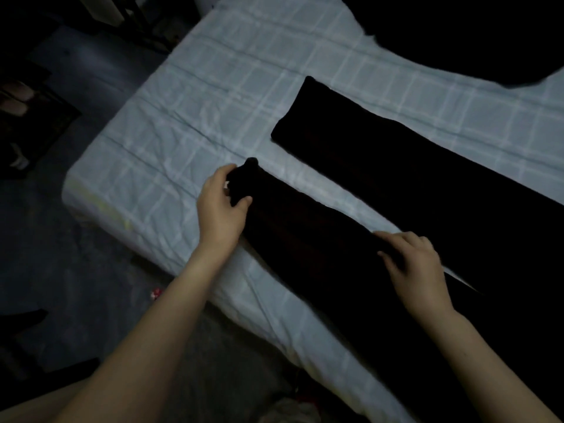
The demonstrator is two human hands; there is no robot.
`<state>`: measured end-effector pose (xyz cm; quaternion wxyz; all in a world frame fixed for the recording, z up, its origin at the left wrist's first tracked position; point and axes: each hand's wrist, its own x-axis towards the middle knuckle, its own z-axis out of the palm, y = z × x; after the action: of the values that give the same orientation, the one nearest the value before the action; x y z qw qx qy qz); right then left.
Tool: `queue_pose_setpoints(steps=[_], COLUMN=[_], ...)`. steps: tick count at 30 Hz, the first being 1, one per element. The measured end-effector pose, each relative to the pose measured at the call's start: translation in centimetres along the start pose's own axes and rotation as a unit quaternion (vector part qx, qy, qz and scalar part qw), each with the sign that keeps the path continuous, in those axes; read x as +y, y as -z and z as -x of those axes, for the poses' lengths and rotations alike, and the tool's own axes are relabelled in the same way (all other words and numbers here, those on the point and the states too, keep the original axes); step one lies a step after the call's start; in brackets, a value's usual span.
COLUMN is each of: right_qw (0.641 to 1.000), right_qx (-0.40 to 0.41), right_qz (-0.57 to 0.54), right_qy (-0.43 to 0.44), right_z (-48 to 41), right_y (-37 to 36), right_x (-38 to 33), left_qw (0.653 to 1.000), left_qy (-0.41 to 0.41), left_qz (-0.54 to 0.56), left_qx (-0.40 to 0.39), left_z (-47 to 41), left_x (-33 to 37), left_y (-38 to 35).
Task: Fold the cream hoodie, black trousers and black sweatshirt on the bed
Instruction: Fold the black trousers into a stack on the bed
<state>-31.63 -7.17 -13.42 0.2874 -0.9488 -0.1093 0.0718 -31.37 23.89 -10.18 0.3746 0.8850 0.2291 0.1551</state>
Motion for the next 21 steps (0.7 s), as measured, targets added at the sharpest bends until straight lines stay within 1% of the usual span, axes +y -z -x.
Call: queue_pose_setpoints(steps=[3,4,5,7,8,9,10,11,12,13,14,15,17,19,21], right_qw=[0.989,0.986,0.987,0.993,0.994,0.994,0.995,0.993,0.991,0.989,0.986,0.984,0.979,0.976,0.978], right_qx=[0.145,0.166,0.16,0.098,0.072,0.062,0.064,0.067,0.06,0.04,0.01,-0.018,-0.047,-0.055,-0.059], right_qz=[-0.006,0.001,0.012,0.043,0.055,0.064,0.075,0.092,0.115,0.137,0.156,0.173,0.198,0.208,0.199], right_qy=[0.031,0.024,0.005,-0.047,-0.062,-0.057,-0.032,0.003,0.032,0.049,0.051,0.044,0.03,0.029,0.033], right_z=[-1.1,-1.6,-2.1,-2.8,-2.8,-2.6,-2.2,-1.7,-1.1,-0.3,0.3,0.5,0.5,0.2,0.6], right_y=[1.2,1.3,1.2,0.4,-0.2,-0.7,-1.2,-1.8,-2.6,-3.4,-4.1,-4.8,-6.0,-6.4,-5.7], right_x=[0.4,0.3,0.3,-0.2,-0.7,-1.3,-1.9,-2.5,-3.1,-3.4,-3.5,-3.4,-2.7,-2.4,-2.2], left_qw=[0.997,0.997,0.998,0.99,0.978,0.966,0.951,0.927,0.894,0.866,0.848,0.839,0.834,0.836,0.835], left_qy=[-0.012,-0.01,0.004,0.047,0.033,-0.026,-0.122,-0.229,-0.317,-0.364,-0.376,-0.368,-0.336,-0.313,-0.299], left_qz=[0.012,-0.001,-0.028,-0.134,-0.205,-0.256,-0.276,-0.28,-0.283,-0.291,-0.305,-0.323,-0.349,-0.355,-0.359], left_qx=[0.071,0.073,0.055,-0.002,-0.02,-0.038,-0.066,-0.102,-0.144,-0.183,-0.215,-0.237,-0.263,-0.278,-0.291], left_z=[-1.7,-2.0,-2.2,-2.1,-1.9,-1.5,-1.0,-0.2,0.6,1.4,1.9,1.9,0.7,-0.5,-0.6], left_x=[-0.8,-1.0,-1.1,-0.8,-0.3,0.4,1.2,1.9,2.4,2.7,2.6,2.0,-0.1,-1.9,-2.0], left_y=[2.9,3.2,3.0,1.8,1.1,0.3,-0.7,-2.0,-3.5,-4.9,-6.2,-7.3,-8.9,-9.6,-9.7])
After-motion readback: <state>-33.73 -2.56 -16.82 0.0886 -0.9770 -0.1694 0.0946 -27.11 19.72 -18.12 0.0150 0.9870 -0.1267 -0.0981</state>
